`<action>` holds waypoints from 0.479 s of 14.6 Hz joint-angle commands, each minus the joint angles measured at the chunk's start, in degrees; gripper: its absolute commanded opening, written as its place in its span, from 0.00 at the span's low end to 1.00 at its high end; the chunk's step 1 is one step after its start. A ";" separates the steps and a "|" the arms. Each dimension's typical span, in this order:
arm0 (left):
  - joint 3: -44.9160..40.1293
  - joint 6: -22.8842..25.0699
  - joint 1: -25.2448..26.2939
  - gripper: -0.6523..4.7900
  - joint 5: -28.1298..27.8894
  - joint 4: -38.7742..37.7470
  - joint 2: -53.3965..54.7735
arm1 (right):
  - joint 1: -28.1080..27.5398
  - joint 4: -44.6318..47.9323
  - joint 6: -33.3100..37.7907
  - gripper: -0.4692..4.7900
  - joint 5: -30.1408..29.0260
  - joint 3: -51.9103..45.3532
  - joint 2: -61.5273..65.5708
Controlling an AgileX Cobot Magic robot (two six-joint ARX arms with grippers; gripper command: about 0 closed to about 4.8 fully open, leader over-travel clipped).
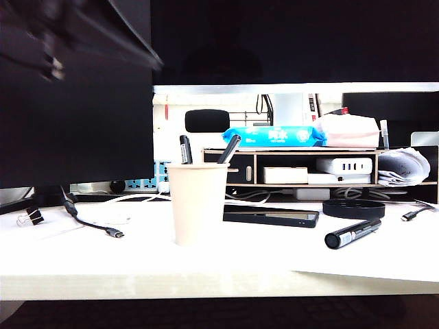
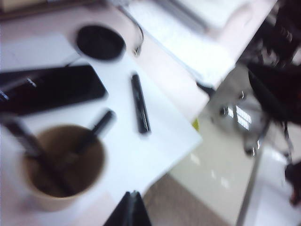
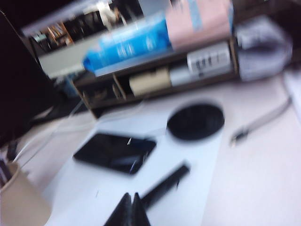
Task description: Pick up the marker and insert it into the paper cup.
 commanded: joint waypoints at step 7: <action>0.35 5.81 -3.21 0.11 -7.39 -4.33 0.83 | 0.92 -3.69 4.26 0.08 -11.89 14.14 21.86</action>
